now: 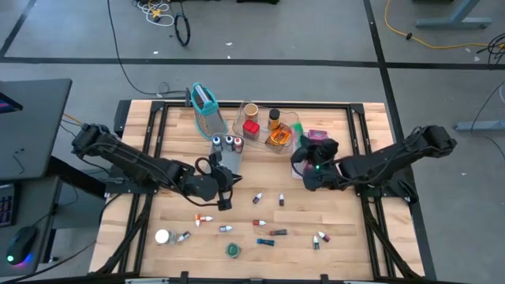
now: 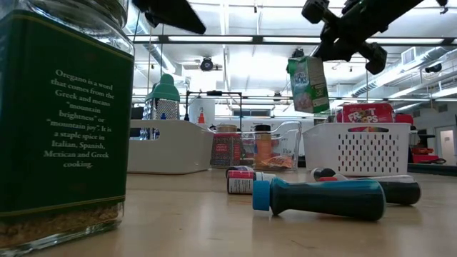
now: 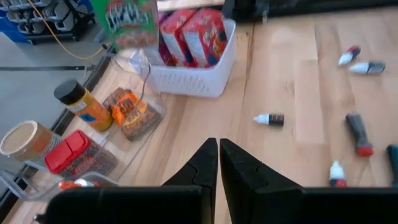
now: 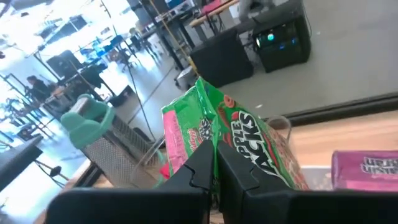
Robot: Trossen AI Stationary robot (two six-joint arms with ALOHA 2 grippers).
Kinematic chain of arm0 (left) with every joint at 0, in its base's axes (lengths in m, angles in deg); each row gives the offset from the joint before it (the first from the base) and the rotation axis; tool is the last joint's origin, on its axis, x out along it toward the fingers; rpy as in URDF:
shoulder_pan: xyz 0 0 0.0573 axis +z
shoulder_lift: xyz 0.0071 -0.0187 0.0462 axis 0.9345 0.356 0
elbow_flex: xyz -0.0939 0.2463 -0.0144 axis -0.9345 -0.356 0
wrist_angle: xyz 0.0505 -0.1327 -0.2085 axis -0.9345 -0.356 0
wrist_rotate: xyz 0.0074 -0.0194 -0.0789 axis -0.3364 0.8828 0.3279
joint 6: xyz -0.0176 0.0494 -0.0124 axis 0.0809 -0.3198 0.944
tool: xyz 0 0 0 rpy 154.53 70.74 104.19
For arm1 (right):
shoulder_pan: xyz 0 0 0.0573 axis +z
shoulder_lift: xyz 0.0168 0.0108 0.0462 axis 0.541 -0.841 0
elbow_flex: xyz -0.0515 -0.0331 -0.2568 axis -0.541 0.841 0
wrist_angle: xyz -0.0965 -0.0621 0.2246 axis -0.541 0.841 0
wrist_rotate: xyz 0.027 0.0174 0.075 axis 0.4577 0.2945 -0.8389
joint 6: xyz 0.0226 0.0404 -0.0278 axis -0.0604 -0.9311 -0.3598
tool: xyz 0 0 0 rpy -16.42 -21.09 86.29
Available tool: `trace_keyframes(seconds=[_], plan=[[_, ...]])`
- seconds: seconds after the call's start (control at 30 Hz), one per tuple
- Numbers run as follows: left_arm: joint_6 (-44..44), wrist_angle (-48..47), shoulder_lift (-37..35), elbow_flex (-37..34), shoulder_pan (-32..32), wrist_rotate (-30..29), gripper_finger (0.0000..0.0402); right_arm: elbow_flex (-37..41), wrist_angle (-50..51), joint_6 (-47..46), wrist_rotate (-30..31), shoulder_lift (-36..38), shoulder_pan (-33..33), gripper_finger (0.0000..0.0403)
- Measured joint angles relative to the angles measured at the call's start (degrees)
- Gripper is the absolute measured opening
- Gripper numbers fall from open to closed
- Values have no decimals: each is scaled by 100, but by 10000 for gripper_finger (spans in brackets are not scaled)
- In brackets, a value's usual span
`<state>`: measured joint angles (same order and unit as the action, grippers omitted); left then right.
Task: Pick & Place Kitchen Items
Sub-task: Put the green cereal box into the white bin
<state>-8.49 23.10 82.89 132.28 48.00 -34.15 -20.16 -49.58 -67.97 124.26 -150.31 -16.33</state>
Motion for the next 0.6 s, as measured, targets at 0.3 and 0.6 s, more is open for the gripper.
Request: trace_keyframes(seconds=[0.3, 0.6], plan=[[-52, 144, 2, -57, 4, -12, 27, -2, 177, -362, -303, -96, 437, 12], [-75, 260, 2, -58, 2, -1, 27, 7, 1679, -2007, -85, -105, 520, 11]])
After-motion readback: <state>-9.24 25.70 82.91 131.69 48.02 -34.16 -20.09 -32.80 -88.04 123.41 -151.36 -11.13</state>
